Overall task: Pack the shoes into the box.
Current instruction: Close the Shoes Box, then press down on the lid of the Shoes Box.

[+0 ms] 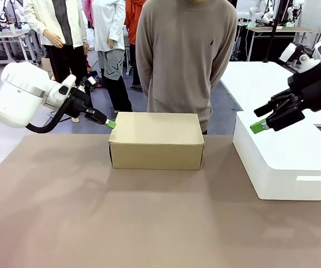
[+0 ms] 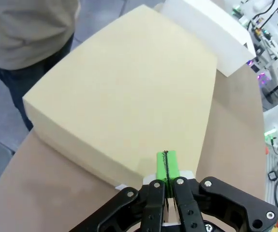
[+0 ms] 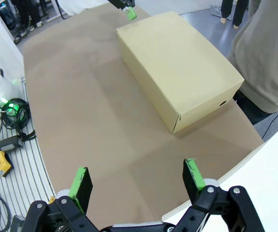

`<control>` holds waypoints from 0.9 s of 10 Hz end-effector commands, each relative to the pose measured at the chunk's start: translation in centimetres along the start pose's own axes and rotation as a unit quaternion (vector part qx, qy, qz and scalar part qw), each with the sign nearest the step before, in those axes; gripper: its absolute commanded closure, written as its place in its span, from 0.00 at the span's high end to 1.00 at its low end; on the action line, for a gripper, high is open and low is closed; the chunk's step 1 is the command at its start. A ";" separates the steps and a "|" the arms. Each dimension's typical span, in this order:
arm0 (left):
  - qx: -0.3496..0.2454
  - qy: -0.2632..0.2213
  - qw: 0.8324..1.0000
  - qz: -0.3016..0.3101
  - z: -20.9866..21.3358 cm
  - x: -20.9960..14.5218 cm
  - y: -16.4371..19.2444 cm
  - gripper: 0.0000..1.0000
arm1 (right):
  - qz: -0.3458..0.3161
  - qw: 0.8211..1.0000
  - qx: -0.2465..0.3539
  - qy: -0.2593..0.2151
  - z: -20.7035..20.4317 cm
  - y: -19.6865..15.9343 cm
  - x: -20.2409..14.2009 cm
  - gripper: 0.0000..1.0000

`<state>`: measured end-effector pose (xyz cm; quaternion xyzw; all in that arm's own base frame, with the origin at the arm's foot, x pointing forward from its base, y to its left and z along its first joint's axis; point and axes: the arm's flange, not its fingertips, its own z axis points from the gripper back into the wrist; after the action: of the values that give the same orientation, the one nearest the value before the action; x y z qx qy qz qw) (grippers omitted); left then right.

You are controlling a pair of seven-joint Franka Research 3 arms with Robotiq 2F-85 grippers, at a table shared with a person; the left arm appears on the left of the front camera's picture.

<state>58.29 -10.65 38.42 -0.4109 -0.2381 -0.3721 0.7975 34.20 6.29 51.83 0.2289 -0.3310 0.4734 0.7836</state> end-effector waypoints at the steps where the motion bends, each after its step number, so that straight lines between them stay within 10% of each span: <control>1: -0.006 -0.029 0.999 -0.016 -0.2 0.2 -0.3 0.00 | 0.010 1.000 0.007 -0.018 -0.3 -0.3 0.0 1.00; 9: -0.005 -0.019 1.000 -0.010 -0.3 0.4 -0.3 0.00 | 0.010 1.000 0.007 -0.018 -0.3 -0.3 0.0 1.00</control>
<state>58.37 -11.18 38.67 -0.4200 -0.2551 -0.3730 0.7870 34.20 6.29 51.83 0.2288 -0.3310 0.4734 0.7836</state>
